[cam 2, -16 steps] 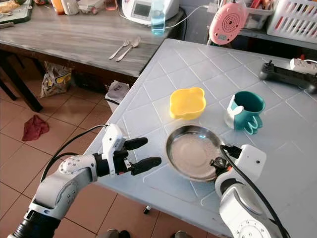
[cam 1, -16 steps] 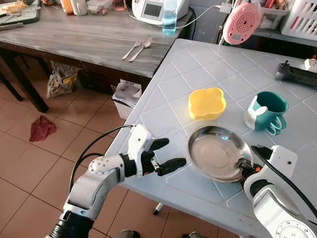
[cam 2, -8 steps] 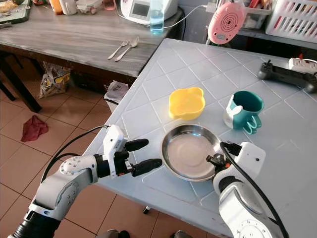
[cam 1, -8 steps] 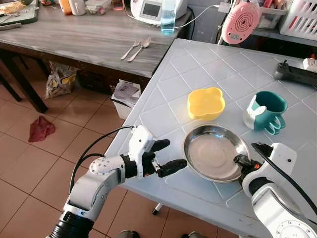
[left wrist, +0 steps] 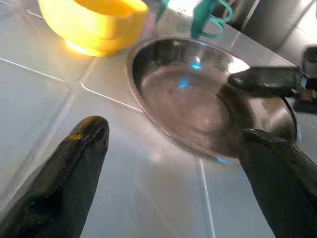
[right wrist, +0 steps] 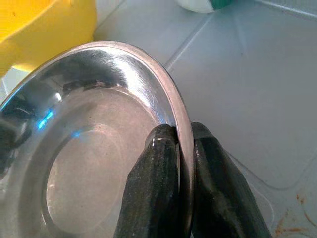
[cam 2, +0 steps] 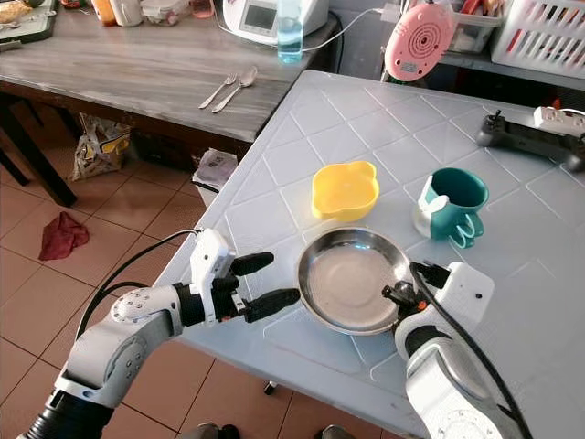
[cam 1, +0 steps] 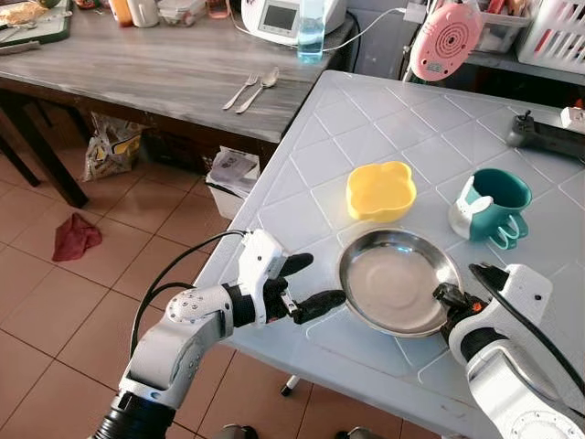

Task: Setting the table

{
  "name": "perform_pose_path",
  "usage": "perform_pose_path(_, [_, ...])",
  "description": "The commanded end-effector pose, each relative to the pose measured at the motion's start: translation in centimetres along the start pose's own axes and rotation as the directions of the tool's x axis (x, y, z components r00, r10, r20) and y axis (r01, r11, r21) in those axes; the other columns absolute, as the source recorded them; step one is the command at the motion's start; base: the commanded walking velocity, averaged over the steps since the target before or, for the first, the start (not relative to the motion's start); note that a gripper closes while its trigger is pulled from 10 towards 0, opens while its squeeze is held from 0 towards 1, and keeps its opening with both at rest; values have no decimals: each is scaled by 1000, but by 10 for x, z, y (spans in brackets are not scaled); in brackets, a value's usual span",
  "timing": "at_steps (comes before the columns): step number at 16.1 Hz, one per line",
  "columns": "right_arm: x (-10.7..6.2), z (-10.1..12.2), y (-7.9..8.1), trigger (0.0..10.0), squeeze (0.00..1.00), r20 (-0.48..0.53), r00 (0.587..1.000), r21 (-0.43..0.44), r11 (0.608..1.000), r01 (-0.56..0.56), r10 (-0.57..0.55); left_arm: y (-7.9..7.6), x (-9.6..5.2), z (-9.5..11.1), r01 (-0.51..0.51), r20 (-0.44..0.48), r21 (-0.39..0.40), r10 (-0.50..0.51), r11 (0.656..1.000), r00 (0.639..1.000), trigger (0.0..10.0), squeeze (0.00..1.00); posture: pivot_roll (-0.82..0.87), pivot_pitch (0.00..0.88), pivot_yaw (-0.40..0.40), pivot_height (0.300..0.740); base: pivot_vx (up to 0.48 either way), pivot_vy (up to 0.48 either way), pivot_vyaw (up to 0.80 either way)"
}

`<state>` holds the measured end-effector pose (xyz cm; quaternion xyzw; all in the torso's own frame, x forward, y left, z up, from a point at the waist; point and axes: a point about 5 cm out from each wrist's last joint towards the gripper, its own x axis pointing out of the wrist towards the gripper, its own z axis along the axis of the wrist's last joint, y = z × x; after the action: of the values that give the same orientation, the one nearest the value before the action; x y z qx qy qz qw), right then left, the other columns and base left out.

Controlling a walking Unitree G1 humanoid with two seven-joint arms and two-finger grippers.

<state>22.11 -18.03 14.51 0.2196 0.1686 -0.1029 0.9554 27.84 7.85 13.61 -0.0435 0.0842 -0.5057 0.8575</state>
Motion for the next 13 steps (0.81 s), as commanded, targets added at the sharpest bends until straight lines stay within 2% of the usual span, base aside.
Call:
perform_pose_path(1, [0,-10,-4,0,0,-43,999,-30,999,25,-26,1,-2,3,-23,16,21,22,1000,1000,10000,0,-19,148,-11,714,0,0,0])
perform_pose_path(4, [-4,-6,3,0,0,17,999,-35,999,-37,38,-1,-2,6,-46,60,33,44,998,997,10000,0,-21,145,-7,714,0,0,0])
perform_pose_path(6, [-9,2,7,0,0,115,989,-42,995,-86,91,0,-2,9,-99,101,40,94,994,990,10000,0,-23,143,-5,714,0,0,0])
perform_pose_path(7, [-9,3,7,0,0,128,987,-47,994,-93,99,0,-2,9,-106,104,43,101,993,989,10000,0,-23,143,-5,714,0,0,0])
perform_pose_path(9, [-13,9,9,0,0,186,972,-143,983,-115,140,7,-5,15,-189,159,54,178,980,971,10000,0,-19,139,-4,714,0,0,0])
perform_pose_path(11, [-16,10,9,0,0,210,966,-143,982,-122,150,16,-6,21,-250,199,60,234,966,952,10000,0,-16,132,-7,714,0,0,0])
perform_pose_path(12, [-18,13,10,0,0,253,952,-201,972,-126,175,22,-6,24,-294,220,62,274,954,936,10000,0,-16,128,-7,714,0,0,0])
perform_pose_path(13, [-21,17,10,0,0,284,940,-220,967,-128,189,24,-7,25,-307,224,57,288,950,931,10000,0,-16,128,-7,714,0,0,0])
